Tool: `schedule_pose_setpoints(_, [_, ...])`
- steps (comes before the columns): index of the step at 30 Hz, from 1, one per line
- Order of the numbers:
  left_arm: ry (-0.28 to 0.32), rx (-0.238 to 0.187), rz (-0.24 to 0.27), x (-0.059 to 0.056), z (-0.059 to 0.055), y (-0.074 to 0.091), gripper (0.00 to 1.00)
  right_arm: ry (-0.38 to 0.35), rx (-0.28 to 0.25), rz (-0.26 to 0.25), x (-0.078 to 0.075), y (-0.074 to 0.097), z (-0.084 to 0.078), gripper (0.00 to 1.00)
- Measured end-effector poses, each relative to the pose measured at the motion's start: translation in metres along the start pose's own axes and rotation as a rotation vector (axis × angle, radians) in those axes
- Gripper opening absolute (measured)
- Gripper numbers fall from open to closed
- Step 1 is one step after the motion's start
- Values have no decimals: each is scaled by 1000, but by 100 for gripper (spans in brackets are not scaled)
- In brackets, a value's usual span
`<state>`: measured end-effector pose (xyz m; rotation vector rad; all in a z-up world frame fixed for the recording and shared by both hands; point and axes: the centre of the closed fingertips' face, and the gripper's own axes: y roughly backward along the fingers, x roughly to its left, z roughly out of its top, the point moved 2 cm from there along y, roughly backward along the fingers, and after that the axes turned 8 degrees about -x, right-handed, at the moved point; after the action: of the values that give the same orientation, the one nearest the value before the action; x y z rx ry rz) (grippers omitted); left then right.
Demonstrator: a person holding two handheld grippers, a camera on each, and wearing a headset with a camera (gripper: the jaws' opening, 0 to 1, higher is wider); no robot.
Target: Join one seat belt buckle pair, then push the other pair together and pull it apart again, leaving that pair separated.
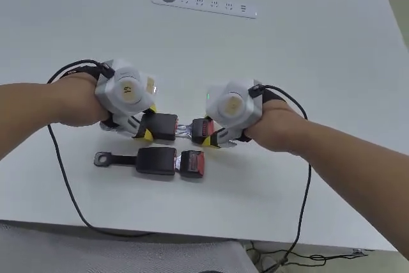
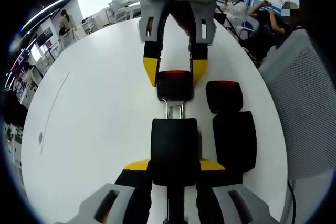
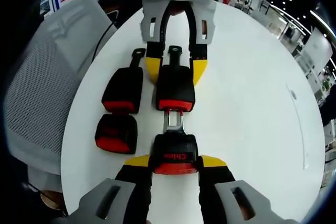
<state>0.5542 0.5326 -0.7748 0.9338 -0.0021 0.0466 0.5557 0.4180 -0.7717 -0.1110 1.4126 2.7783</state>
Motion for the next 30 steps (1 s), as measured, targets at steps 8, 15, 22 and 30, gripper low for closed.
schedule_pose_setpoints(8, [-1, 14, -3, 0, 0, 0, 33, -45, 29, -32, -3, 25, -35, 31])
schedule_pose_setpoints(15, [3, 14, 4, -1, 1, 0, 33, -70, 65, -34, 2, 46, -66, 31])
schedule_pose_setpoints(22, [16, 17, 22, -4, 4, 2, 33, -101, 93, -37, 3, 55, -84, 32])
schedule_pose_setpoints(30, [12, 32, 23, -4, 5, 2, 34, -90, 108, -77, -2, 55, -82, 41])
